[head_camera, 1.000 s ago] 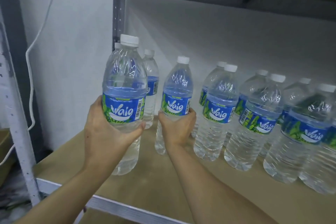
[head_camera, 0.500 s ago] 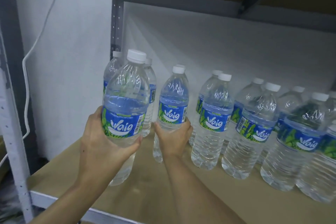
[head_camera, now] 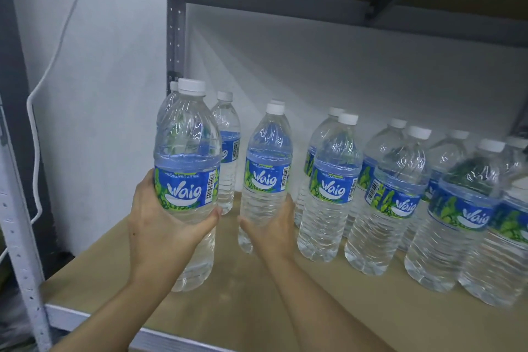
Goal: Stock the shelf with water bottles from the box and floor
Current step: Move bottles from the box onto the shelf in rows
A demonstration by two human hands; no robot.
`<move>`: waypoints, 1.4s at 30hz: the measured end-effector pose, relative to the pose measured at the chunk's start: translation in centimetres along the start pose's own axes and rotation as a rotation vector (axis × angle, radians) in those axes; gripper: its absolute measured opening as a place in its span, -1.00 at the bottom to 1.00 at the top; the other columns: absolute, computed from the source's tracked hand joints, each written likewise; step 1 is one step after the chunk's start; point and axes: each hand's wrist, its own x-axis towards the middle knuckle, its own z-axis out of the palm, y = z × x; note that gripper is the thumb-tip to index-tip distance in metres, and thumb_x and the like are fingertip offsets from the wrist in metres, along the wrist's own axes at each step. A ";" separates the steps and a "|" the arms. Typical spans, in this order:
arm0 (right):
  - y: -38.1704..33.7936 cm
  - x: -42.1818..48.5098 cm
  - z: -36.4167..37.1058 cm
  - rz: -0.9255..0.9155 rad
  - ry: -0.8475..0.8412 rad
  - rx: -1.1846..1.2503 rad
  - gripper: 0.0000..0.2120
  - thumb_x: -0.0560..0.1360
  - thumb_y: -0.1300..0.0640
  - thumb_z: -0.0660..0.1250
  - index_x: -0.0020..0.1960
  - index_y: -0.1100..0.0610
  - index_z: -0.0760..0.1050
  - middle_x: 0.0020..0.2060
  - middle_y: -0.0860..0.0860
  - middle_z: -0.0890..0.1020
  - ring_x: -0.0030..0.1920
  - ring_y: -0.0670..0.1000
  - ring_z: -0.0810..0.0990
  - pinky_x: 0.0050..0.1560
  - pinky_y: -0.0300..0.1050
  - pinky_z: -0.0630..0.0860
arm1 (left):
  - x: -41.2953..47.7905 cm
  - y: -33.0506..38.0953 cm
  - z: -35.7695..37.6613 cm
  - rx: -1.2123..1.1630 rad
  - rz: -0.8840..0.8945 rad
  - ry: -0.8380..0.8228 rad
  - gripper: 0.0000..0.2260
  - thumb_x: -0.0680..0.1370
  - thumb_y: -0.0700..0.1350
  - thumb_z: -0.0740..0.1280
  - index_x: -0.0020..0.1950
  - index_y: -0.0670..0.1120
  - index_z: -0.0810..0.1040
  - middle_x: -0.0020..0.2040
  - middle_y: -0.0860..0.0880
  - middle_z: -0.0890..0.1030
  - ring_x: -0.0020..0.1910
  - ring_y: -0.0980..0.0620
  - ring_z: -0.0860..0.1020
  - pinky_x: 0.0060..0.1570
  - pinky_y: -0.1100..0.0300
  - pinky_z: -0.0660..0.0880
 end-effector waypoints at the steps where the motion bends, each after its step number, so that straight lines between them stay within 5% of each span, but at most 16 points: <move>1: 0.7 -0.4 -0.3 0.010 -0.029 -0.026 0.08 0.06 -0.23 0.54 0.46 -0.13 0.09 0.36 -0.11 0.39 0.37 0.00 0.43 0.31 0.04 0.48 | 0.1 -0.1 0.0 -0.001 -0.002 -0.005 -0.19 0.15 0.00 0.66 0.33 -0.06 0.40 0.16 0.03 0.52 0.12 0.13 0.44 0.12 0.24 0.36; 5: 2.4 -2.1 -0.7 -0.004 -0.097 -0.023 -0.03 0.09 -0.18 0.57 0.42 -0.17 0.22 0.27 -0.15 0.45 0.25 -0.14 0.49 0.25 -0.16 0.51 | 0.4 -0.5 0.0 -0.010 0.011 -0.022 -0.22 0.14 0.00 0.66 0.29 -0.04 0.41 0.13 0.03 0.55 0.12 0.05 0.49 0.11 0.17 0.42; 8: 2.6 -2.7 -1.1 -0.009 -0.108 0.054 -0.13 0.14 -0.11 0.57 0.37 -0.19 0.26 0.18 -0.27 0.41 0.07 -0.34 0.46 0.06 -0.55 0.35 | 0.7 -0.9 0.5 -0.016 0.017 -0.048 -0.18 0.14 0.02 0.66 0.32 -0.05 0.41 0.15 0.04 0.54 0.14 0.08 0.49 0.15 0.23 0.39; 13: 2.4 -2.7 -1.2 -0.034 -0.135 0.046 -0.16 0.23 -0.03 0.59 0.40 -0.11 0.26 0.14 -0.23 0.41 0.26 -0.14 0.47 0.18 -0.32 0.35 | 1.7 -1.4 1.9 -0.062 0.036 -0.118 -0.17 0.13 0.00 0.67 0.33 -0.03 0.41 0.14 0.08 0.53 0.07 0.26 0.46 0.02 0.64 0.27; 19: 3.3 -2.8 -0.7 -0.050 -0.125 0.017 -0.23 0.23 -0.21 0.54 0.32 -0.22 0.22 0.23 -0.23 0.38 0.34 -0.11 0.41 0.26 -0.20 0.40 | 3.5 -2.6 4.8 -0.105 0.049 -0.167 -0.22 0.15 0.03 0.67 0.28 0.03 0.40 0.12 0.11 0.55 0.12 0.17 0.52 0.11 0.35 0.42; 23: 3.4 -2.5 -0.6 -0.093 -0.072 -0.001 -0.09 0.17 -0.28 0.51 0.43 -0.23 0.19 0.34 -0.24 0.38 0.40 -0.16 0.37 0.35 -0.14 0.40 | 4.1 -4.1 6.7 -0.115 0.028 -0.202 -0.25 0.18 -0.01 0.66 0.28 0.02 0.41 0.11 0.12 0.52 0.06 0.27 0.47 0.00 0.62 0.30; 26: 3.3 -2.5 -0.6 -0.093 -0.079 0.011 -0.14 0.16 -0.26 0.51 0.38 -0.24 0.24 0.32 -0.22 0.40 0.38 -0.14 0.39 0.34 -0.14 0.43 | 4.6 -5.1 7.5 -0.136 0.000 -0.206 -0.24 0.20 0.00 0.66 0.31 0.01 0.39 0.13 0.15 0.49 0.09 0.28 0.44 0.04 0.53 0.32; 31: 2.9 -2.6 -1.3 -0.099 -0.090 0.034 -0.27 0.22 -0.11 0.58 0.26 -0.31 0.27 0.11 -0.42 0.40 0.18 -0.33 0.42 0.06 -0.55 0.31 | 5.6 -6.2 8.1 -0.179 -0.030 -0.259 -0.18 0.20 0.00 0.66 0.34 0.07 0.29 0.19 0.13 0.48 0.17 0.18 0.47 0.14 0.27 0.36; 34: 3.0 -2.7 -1.3 -0.096 -0.097 0.044 -0.28 0.22 -0.12 0.58 0.24 -0.30 0.26 0.06 -0.49 0.33 0.09 -0.38 0.40 0.04 -0.56 0.29 | 5.7 -6.4 8.0 -0.226 -0.071 -0.321 -0.15 0.19 0.02 0.66 0.33 0.17 0.24 0.14 0.29 0.49 0.14 0.37 0.47 0.09 0.38 0.36; 36: 2.9 -2.8 -1.2 -0.079 -0.116 0.033 -0.28 0.25 -0.11 0.59 0.26 -0.24 0.25 0.05 -0.43 0.35 0.16 -0.25 0.42 0.10 -0.39 0.32 | 6.0 -6.5 7.9 -0.267 -0.098 -0.356 -0.11 0.19 0.00 0.67 0.36 0.18 0.21 0.14 0.37 0.46 0.15 0.47 0.42 0.05 0.46 0.33; 42: 2.9 -2.9 -1.1 -0.041 -0.161 0.018 -0.24 0.32 -0.03 0.58 0.39 -0.02 0.28 0.15 -0.20 0.36 0.18 -0.18 0.38 0.15 -0.32 0.29 | 5.9 -6.5 7.9 -0.307 -0.115 -0.406 -0.09 0.21 -0.07 0.66 0.37 0.20 0.16 0.17 0.34 0.47 0.12 0.52 0.43 -0.03 0.63 0.33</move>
